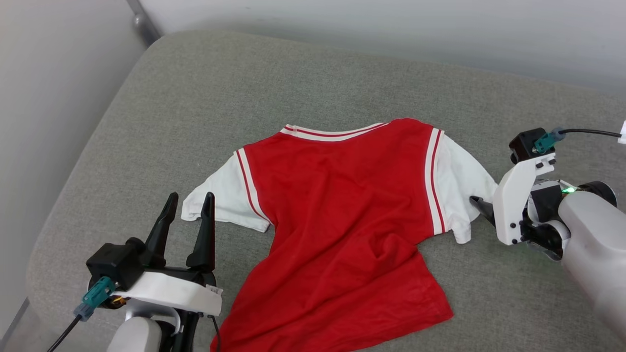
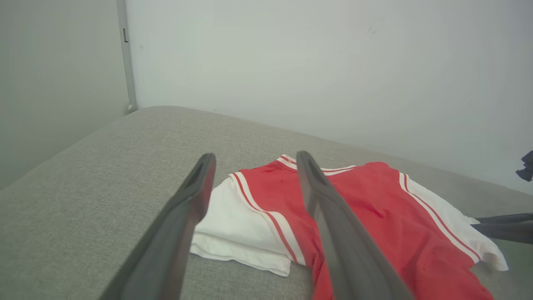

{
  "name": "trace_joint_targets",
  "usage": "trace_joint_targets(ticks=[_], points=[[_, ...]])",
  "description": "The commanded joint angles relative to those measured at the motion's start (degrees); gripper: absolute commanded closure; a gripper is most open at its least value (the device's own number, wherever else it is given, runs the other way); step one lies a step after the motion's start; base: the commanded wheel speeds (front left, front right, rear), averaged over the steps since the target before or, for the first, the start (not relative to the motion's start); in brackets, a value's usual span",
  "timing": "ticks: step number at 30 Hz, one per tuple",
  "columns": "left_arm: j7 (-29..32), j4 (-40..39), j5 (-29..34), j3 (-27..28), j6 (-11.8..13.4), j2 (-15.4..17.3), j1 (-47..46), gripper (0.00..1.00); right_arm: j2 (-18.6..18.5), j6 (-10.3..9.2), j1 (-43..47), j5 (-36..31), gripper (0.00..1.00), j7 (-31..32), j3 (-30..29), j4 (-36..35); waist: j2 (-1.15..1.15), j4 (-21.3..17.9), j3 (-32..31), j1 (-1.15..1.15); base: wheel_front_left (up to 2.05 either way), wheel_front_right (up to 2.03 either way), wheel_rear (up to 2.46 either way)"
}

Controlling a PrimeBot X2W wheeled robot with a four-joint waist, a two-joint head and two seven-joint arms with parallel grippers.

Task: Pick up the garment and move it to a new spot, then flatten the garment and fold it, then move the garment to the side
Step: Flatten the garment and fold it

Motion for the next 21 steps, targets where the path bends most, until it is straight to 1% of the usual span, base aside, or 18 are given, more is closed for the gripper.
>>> trace_joint_targets(ticks=[1,4,6,7,8,9,14,16,21], points=[[-0.1,0.3,0.3,-0.2,-0.3,-0.2,-0.7,0.00,0.4,-0.03,-0.6,0.5,0.00,0.4,0.5,0.4,0.00,0.6,0.5,0.00,0.00,0.00,0.00],[-0.1,1.2,0.4,-0.1,-0.5,-0.7,-1.0,0.00,0.5,-0.03,-0.1,0.6,0.00,1.0,2.6,1.1,0.00,1.1,1.0,0.00,0.00,0.00,0.00],[-0.1,1.5,0.4,0.2,-0.7,-1.1,-1.2,0.00,0.4,-0.03,0.2,0.6,0.18,0.5,3.8,1.7,0.00,1.3,1.3,0.00,0.00,0.00,0.00],[-0.1,1.7,0.5,0.0,-0.8,-1.3,-1.4,0.00,0.3,-0.03,0.7,0.7,0.56,0.9,4.5,2.1,0.00,1.4,1.5,0.00,0.00,0.00,0.00],[-0.1,1.9,0.5,-0.1,-0.8,-1.3,-1.4,0.00,0.3,-0.03,1.2,1.2,0.76,1.2,5.0,2.0,0.00,1.5,1.6,0.00,0.00,0.00,0.00],[-0.1,2.1,0.6,-0.2,-0.8,-1.3,-1.5,0.00,0.2,-0.03,1.3,1.5,1.00,0.4,5.3,2.1,0.00,1.6,1.7,0.00,0.00,0.00,0.00],[-0.1,2.2,0.5,0.1,-0.9,-1.2,-2.3,0.00,-1.2,-0.13,0.5,1.7,1.00,-0.3,7.3,3.9,0.00,1.4,2.3,0.00,0.00,0.00,0.00],[-0.1,2.0,0.6,0.6,-0.9,-1.2,-2.5,0.00,-1.5,-0.16,-0.2,2.5,1.00,-1.2,7.2,4.3,0.00,1.0,2.4,0.00,0.00,0.00,0.00],[-0.1,1.3,0.9,1.9,-0.9,-0.4,-2.5,0.00,-3.4,-0.28,-1.7,4.0,1.00,-2.5,7.9,3.3,0.00,-0.8,1.9,0.00,0.00,0.00,0.00]])
